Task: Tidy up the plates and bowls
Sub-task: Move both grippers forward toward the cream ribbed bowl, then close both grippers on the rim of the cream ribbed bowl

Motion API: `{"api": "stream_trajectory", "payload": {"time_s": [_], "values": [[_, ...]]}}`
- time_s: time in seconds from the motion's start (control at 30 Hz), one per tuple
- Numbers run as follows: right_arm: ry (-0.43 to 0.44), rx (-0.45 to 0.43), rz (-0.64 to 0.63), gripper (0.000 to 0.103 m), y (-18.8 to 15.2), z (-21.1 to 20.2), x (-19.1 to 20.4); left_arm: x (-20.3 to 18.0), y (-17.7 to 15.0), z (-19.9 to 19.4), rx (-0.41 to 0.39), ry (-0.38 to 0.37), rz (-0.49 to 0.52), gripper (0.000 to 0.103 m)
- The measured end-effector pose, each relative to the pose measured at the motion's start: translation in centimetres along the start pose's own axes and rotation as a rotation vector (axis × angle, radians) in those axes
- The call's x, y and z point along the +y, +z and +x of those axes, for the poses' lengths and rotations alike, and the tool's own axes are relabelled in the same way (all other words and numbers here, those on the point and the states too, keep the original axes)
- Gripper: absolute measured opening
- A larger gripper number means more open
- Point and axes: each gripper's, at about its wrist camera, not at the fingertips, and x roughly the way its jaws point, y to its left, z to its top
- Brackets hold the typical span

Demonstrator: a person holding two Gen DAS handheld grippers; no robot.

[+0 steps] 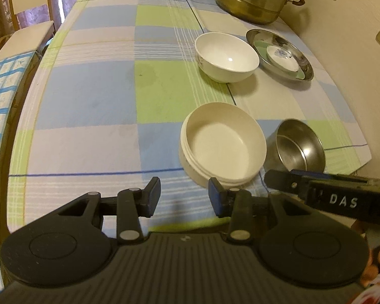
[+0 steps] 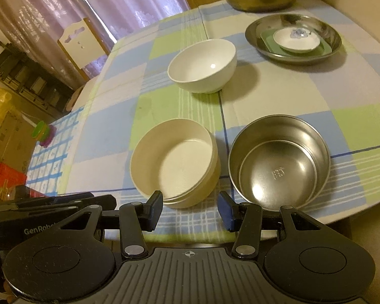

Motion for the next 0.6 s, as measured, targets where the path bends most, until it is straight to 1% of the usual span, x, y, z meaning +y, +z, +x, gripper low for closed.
{"api": "stream_trajectory", "payload": {"time_s": [0.33,0.6], "values": [[-0.003,0.03,0.078,0.049,1.4,2.7,-1.0,-0.4,2.3,2.8,0.009,-0.013,0.013,0.037],[-0.024,0.044,0.081,0.049,2.2,4.2,-0.9,-0.4,3.3,5.2,0.04,-0.012,0.033,0.036]]}}
